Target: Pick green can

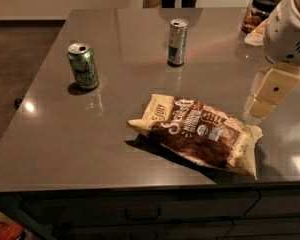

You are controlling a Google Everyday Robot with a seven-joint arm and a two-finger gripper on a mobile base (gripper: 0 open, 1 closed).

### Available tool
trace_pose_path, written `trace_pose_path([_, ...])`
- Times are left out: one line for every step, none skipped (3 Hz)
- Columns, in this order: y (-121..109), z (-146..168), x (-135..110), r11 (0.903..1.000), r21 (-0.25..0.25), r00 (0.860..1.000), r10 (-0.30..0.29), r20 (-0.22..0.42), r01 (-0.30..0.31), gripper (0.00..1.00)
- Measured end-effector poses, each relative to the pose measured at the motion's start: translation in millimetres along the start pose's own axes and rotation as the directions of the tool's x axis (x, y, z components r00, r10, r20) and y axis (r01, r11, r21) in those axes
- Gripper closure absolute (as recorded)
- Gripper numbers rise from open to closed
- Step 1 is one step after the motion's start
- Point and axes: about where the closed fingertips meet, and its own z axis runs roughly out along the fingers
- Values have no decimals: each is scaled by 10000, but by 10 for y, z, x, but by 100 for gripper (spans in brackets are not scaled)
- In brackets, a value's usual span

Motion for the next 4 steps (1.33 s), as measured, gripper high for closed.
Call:
trace_pose_path([-118,185,-277,9998,-154,9980,147,621,-138,0])
trace_pose_path([-238,440,-651,9983,-413,9865,460,1574,-400,0])
trace_pose_path([-300,713,-1092,9943,-813,9588,881,2700,-685,0])
trace_pose_path([-291,1120,-1854,9846,-1532,9073,1390,3969,-839,0])
